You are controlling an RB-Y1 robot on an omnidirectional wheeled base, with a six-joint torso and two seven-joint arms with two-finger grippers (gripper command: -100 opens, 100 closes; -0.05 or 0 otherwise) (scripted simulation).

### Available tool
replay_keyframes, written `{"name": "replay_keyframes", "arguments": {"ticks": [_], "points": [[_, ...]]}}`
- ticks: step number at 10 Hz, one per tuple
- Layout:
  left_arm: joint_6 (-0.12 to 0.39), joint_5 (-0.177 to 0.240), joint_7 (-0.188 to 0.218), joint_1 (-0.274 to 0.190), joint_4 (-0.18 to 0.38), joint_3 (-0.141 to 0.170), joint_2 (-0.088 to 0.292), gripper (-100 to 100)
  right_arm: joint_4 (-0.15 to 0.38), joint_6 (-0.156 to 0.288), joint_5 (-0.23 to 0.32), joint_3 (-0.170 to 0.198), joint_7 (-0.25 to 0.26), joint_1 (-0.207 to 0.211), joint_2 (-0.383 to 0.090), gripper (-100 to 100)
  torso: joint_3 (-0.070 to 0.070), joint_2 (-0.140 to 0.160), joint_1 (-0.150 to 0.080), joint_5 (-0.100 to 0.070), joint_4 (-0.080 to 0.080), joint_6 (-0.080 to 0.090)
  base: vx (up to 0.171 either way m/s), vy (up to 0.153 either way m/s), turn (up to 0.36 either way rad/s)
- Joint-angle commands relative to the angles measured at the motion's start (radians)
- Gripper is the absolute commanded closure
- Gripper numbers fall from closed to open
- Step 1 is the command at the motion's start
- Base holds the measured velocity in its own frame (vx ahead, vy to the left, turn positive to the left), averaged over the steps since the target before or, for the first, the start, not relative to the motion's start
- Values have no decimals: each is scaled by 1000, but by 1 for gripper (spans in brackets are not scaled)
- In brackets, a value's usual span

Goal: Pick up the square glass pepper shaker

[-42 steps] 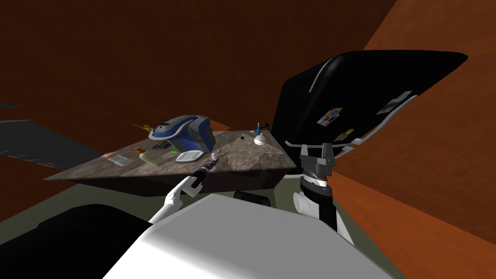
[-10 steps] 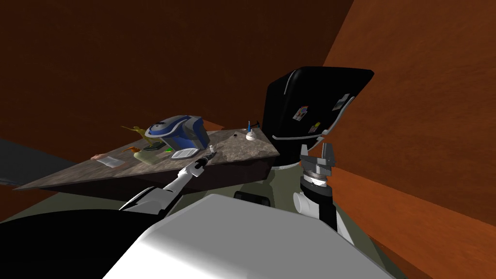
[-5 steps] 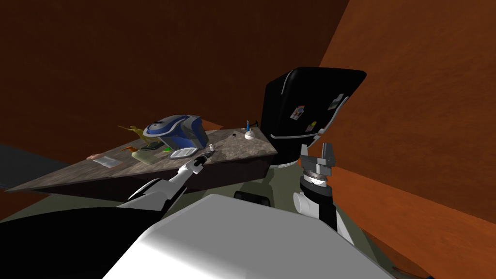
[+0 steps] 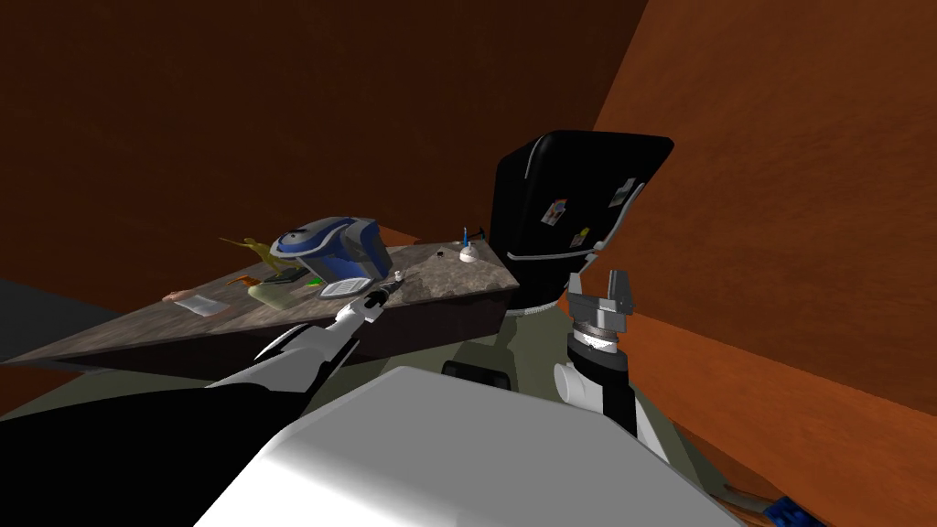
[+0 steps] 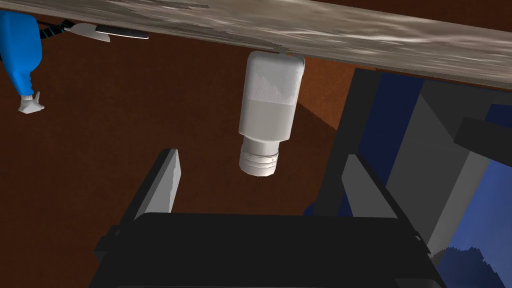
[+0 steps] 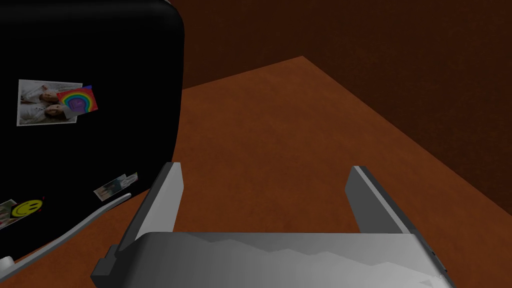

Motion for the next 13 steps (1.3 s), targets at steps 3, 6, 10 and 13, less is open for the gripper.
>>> {"name": "replay_keyframes", "arguments": {"ticks": [3, 6, 10, 13], "points": [[2, 0, -3, -17, 48, -1, -2, -100, 0, 0, 0, 0, 0, 0, 0, 0, -1, -2, 2, 0, -1, 0, 0, 0, 0], [-2, 0, -4, -18, 53, -1, -2, 100, 0, 0, 0, 0, 0, 0, 0, 0, -1, -2, 2, 0, -1, 0, 0, 0, 0], [27, -1, 22, -30, 61, -14, 9, -100, 0, 0, 0, 0, 0, 0, 0, 0, -1, -2, 2, 0, -1, 0, 3, 2, -36], [66, -2, 55, -46, 71, -31, 24, -100, 0, 0, 0, 0, 0, 0, 0, 0, -2, -3, 2, 1, -1, 0, 15, 14, -80]]}}
